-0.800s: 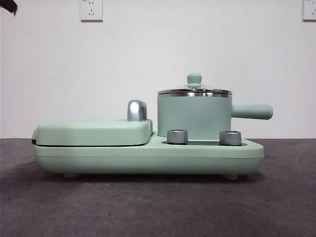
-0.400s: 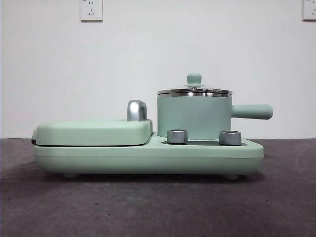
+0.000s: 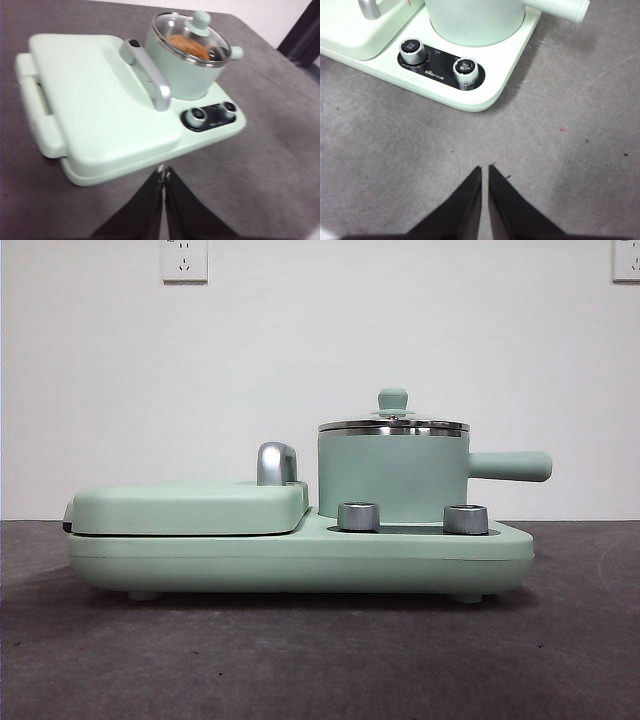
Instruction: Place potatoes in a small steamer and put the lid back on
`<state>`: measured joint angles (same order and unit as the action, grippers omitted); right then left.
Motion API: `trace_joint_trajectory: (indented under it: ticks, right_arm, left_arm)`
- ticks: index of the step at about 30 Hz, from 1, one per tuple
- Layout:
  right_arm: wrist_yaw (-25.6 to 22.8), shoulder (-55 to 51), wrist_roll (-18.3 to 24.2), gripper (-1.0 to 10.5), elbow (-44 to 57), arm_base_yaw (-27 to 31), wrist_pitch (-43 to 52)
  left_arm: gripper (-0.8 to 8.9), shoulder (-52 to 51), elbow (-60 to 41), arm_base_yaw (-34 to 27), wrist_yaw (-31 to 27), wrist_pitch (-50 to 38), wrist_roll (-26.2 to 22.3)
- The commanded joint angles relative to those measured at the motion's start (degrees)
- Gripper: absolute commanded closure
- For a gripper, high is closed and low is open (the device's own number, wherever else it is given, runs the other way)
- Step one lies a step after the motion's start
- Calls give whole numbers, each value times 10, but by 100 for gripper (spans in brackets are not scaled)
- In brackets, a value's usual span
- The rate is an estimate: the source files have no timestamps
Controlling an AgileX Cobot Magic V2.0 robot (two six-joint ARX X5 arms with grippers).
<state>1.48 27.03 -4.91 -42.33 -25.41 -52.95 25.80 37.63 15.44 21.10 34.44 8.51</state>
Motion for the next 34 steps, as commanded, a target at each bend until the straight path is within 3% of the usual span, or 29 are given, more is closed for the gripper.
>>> trace_joint_trajectory:
  ticks: [1, 6, 11, 21, 34]
  right_arm:
    - [0, 1, -4, 929, -4, -3, 6]
    - [0, 1, -4, 929, -4, -3, 6]
    - [0, 1, -4, 929, -4, -3, 6]
    - [0, 1, -4, 929, -4, -3, 6]
    - [0, 1, -4, 929, -4, -3, 6]
  left_arm:
    - [807, -18, -26, -12, -11, -29, -27]
    - [807, -93, -157, -67, -93, -173, -29]
    - [807, -166, -261, -116, -132, -243, -29]
    - [807, -259, -364, -180, -132, -272, -21]
    - [807, -255, -369, -180, -132, -250, -20]
